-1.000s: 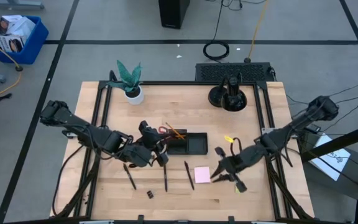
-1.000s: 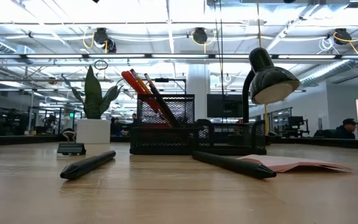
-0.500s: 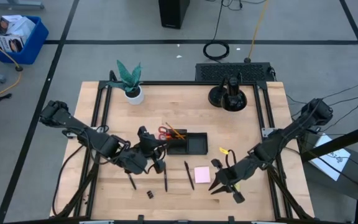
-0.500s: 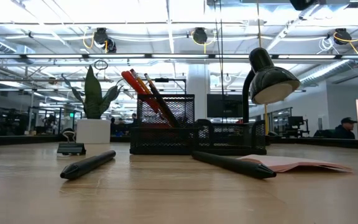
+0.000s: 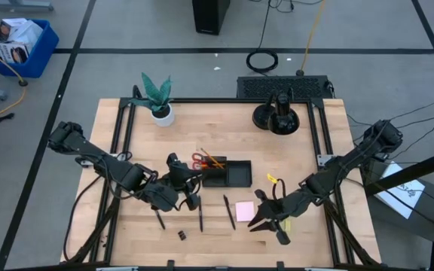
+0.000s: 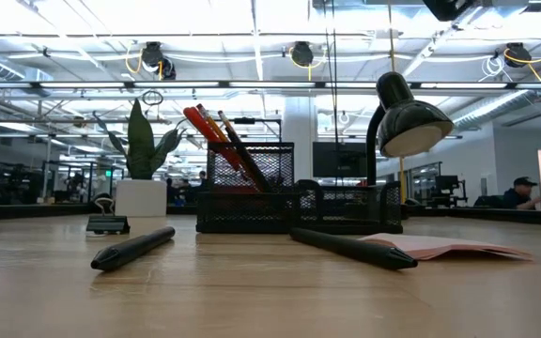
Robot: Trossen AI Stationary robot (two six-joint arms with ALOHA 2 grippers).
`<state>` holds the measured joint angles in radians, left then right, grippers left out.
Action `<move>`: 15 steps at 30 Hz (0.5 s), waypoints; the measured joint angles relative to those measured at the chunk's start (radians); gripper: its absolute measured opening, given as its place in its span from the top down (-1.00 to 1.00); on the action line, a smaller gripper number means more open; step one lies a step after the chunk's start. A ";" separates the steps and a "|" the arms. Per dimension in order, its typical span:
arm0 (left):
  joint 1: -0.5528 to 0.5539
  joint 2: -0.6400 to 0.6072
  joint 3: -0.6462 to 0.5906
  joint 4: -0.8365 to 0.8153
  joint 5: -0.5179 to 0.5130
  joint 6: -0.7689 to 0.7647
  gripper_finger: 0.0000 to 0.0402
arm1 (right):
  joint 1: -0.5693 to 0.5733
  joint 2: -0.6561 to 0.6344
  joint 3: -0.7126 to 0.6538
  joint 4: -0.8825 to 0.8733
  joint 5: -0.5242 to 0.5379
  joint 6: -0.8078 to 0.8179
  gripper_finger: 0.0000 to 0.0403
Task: Pick and place office supplies into organizer
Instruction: Put the right black pen into the desk organizer
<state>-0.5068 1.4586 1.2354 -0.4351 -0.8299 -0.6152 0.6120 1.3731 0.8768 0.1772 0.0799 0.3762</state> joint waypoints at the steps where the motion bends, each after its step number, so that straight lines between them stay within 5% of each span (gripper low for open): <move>1: 0.000 0.000 0.000 -0.008 0.000 -0.001 0.73 | -0.003 0.000 0.000 0.014 -0.001 -0.003 0.67; 10: -0.010 0.000 0.000 -0.199 0.001 -0.113 0.73 | -0.029 0.000 0.000 0.115 0.007 -0.083 0.67; 15: -0.023 0.000 0.000 -0.358 -0.027 -0.222 0.73 | -0.048 0.000 0.000 0.093 0.106 -0.098 0.67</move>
<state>-0.5303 1.4586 1.2354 -0.7934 -0.8569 -0.8369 0.5640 1.3731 0.8768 0.2698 0.1855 0.2779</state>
